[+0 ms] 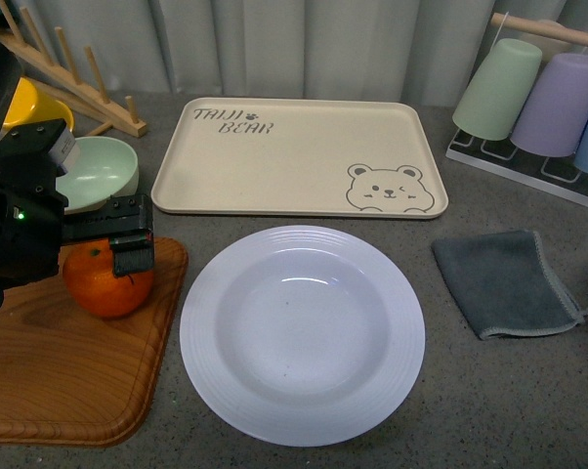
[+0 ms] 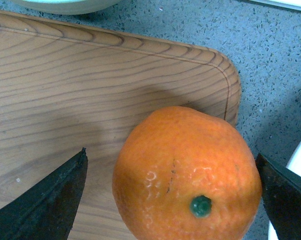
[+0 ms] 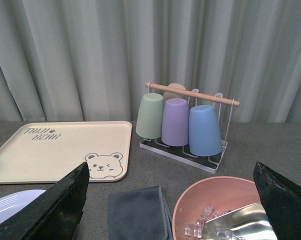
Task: Place orange and plate with both arms
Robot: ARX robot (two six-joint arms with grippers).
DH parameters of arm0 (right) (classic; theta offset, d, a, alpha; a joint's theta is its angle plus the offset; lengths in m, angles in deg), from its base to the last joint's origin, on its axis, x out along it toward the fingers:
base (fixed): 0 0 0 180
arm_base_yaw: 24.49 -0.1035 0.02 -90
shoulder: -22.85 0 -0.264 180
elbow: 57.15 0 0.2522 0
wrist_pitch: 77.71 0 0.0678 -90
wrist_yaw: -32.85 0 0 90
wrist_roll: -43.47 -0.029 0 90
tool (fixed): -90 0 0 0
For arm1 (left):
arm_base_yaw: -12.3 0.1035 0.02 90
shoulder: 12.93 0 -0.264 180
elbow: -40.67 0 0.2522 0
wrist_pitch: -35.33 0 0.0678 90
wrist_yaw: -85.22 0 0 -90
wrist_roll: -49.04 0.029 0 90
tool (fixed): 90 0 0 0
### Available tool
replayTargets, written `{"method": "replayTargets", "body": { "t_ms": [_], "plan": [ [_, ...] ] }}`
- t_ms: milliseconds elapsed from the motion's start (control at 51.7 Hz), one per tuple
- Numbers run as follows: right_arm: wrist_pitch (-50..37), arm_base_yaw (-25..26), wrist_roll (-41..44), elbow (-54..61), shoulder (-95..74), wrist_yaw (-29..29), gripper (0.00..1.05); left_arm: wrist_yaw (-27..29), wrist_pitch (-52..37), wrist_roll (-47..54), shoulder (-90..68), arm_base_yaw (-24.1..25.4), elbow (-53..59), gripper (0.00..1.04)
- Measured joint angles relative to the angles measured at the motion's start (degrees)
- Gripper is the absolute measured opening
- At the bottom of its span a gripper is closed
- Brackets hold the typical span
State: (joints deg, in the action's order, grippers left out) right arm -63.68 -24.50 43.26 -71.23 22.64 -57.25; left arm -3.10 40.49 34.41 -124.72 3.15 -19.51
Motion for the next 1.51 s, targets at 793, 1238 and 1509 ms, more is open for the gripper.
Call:
{"method": "replayTargets", "body": {
  "t_ms": [793,1238,1509],
  "plan": [
    [0.0,0.0,0.0,0.0,0.0,0.0,0.96,-0.9,2.2,-1.4,1.9,-0.8,-0.4,0.69],
    [0.0,0.0,0.0,0.0,0.0,0.0,0.96,-1.3,2.5,-6.2,1.8,-11.4,-5.8,0.69],
    [0.0,0.0,0.0,0.0,0.0,0.0,0.96,-1.7,3.8,-10.6,-1.0,-18.8,-7.4,0.69]
  ]
}}
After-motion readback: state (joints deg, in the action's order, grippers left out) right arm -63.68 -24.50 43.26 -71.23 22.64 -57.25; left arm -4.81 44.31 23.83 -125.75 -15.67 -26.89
